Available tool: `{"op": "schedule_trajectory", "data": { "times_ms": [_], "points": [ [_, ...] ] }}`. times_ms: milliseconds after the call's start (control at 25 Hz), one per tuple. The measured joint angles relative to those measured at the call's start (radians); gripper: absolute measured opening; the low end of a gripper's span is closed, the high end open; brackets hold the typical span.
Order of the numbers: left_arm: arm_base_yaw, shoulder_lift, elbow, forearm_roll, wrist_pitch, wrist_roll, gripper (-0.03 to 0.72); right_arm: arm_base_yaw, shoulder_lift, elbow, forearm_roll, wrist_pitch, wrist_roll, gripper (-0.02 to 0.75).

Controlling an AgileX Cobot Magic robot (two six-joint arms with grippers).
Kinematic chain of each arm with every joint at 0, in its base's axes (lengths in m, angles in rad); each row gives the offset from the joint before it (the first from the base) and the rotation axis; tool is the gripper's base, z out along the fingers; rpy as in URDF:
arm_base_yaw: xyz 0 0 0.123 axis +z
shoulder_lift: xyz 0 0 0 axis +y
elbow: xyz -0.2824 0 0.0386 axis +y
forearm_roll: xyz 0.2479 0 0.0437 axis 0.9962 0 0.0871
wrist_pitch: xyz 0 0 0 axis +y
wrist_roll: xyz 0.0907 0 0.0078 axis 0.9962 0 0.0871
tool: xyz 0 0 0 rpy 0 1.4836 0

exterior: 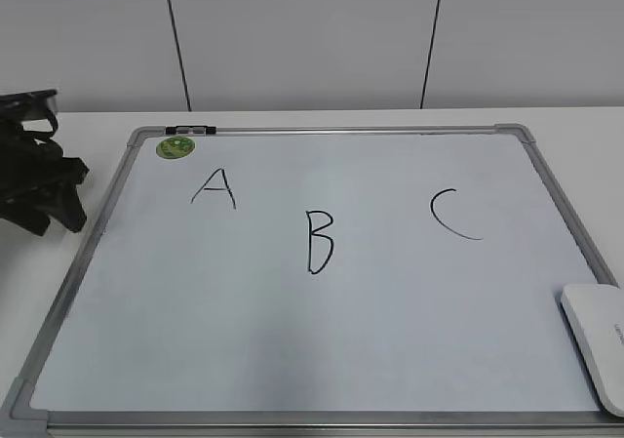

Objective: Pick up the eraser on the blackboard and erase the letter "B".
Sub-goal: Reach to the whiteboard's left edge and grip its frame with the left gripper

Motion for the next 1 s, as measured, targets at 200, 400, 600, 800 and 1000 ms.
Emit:
{"op": "schedule_trajectory", "data": {
  "times_ms": [200, 400, 600, 800, 1000],
  "points": [
    [0.000, 0.048, -0.014, -0.027, -0.012, 0.007, 0.352, 0.000, 0.000, 0.000, 0.000, 0.000, 0.000, 0.587],
    [0.000, 0.073, -0.014, -0.041, -0.020, 0.022, 0.348, 0.000, 0.000, 0.000, 0.000, 0.000, 0.000, 0.587],
    [0.000, 0.082, -0.018, -0.060, -0.044, 0.032, 0.347, 0.000, 0.000, 0.000, 0.000, 0.000, 0.000, 0.587],
    [0.000, 0.094, -0.018, -0.067, -0.046, 0.038, 0.347, 0.000, 0.000, 0.000, 0.000, 0.000, 0.000, 0.587],
    [0.000, 0.100, -0.018, -0.071, -0.046, 0.038, 0.346, 0.000, 0.000, 0.000, 0.000, 0.000, 0.000, 0.587]
  ]
}}
